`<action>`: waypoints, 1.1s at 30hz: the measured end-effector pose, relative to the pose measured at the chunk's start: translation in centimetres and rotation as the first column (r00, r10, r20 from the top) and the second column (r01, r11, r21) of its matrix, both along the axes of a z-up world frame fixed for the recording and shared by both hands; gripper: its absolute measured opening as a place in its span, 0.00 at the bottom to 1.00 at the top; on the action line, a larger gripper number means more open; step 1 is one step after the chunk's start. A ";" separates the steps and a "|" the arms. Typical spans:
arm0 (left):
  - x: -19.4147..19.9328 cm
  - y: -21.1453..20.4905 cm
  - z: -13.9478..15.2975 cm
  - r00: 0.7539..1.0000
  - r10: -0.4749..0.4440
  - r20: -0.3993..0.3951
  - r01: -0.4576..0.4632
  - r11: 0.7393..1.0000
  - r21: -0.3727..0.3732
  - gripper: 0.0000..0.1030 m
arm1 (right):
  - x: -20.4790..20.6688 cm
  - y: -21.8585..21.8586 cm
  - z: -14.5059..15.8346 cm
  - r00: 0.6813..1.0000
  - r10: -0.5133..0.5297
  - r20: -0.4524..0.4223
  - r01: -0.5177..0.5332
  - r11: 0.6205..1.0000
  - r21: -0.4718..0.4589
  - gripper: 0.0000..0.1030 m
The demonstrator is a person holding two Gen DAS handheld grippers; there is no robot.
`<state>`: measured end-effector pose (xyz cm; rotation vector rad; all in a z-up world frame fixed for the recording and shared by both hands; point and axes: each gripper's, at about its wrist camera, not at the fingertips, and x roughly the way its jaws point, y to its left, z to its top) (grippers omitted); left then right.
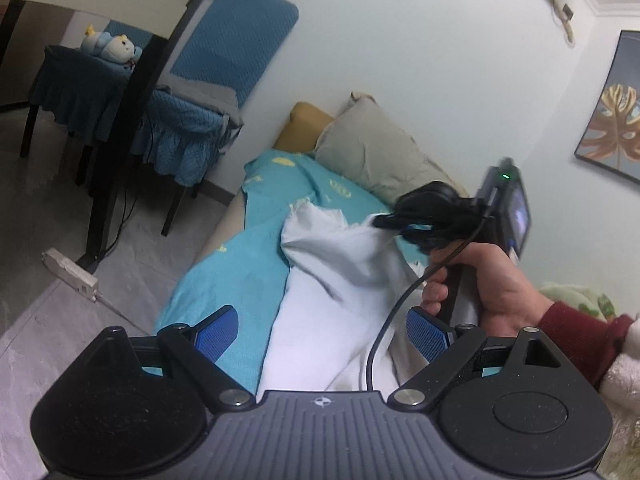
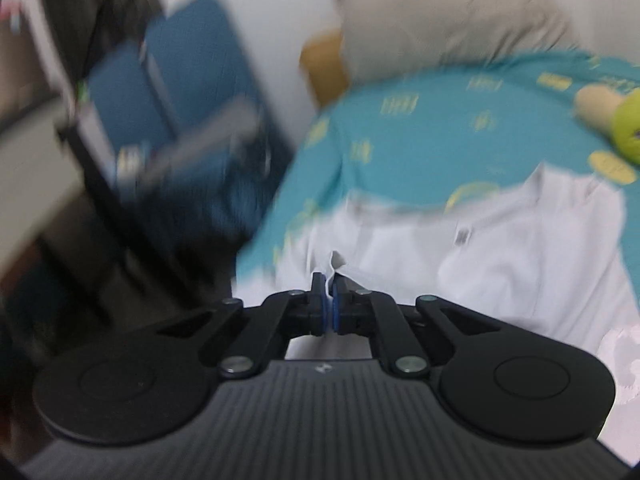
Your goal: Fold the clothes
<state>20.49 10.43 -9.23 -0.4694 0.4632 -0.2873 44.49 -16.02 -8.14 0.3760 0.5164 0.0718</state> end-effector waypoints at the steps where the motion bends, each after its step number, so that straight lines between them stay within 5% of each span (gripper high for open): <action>1: -0.1 0.0 0.0 1.000 0.006 0.003 -0.006 1.000 0.004 0.90 | -0.2 -0.5 0.5 0.998 -0.051 0.031 0.050 0.999 0.007 0.05; 4: -0.3 0.2 0.2 1.000 0.020 0.013 -0.021 1.000 0.016 0.90 | -0.1 -2.1 1.3 0.977 -0.197 0.083 0.196 0.980 0.012 0.05; 7: -0.2 0.2 0.1 1.000 0.023 0.012 -0.023 0.999 0.026 0.91 | 1.4 -3.2 0.3 0.962 -0.271 0.031 0.271 0.962 -0.019 0.05; 11: 0.1 0.2 -0.2 1.000 0.025 0.004 -0.025 0.999 0.047 0.91 | 3.1 -4.3 -2.5 0.960 -0.278 -0.046 0.274 0.959 -0.075 0.06; 15: 0.4 0.3 -0.1 0.999 0.029 0.017 -0.031 0.996 0.082 0.92 | 3.3 -5.5 -3.9 0.967 -0.242 -0.083 0.241 0.970 -0.015 0.10; 17: 0.3 0.7 0.3 0.998 0.038 0.044 -0.042 0.995 0.092 0.92 | 3.0 -5.6 -3.7 0.973 -0.216 -0.076 0.216 0.976 -0.006 0.33; 18: 0.3 0.8 0.5 0.998 0.042 0.055 -0.047 0.994 0.098 0.93 | 2.7 -5.6 -3.6 0.977 -0.204 -0.070 0.204 0.979 -0.005 0.70; 19: 0.3 1.0 0.6 0.997 0.046 0.067 -0.053 0.993 0.105 0.93 | 2.3 -5.7 -3.3 0.981 -0.188 -0.050 0.188 0.982 -0.006 0.95; 20: 0.3 1.1 0.8 0.996 0.050 0.074 -0.058 0.992 0.112 0.93 | 1.8 -5.8 -2.9 0.985 -0.168 -0.033 0.168 0.986 -0.011 0.99; 26: 0.1 0.8 1.5 0.996 0.045 0.074 -0.056 0.987 0.149 0.93 | -2.5 -6.2 0.5 0.998 -0.068 -0.013 0.067 0.996 -0.063 1.00; 33: -1.4 -1.1 2.0 0.994 -0.025 0.109 -0.001 0.973 0.230 0.93 | -14.5 -6.8 6.2 0.999 0.051 0.012 -0.050 0.997 -0.050 1.00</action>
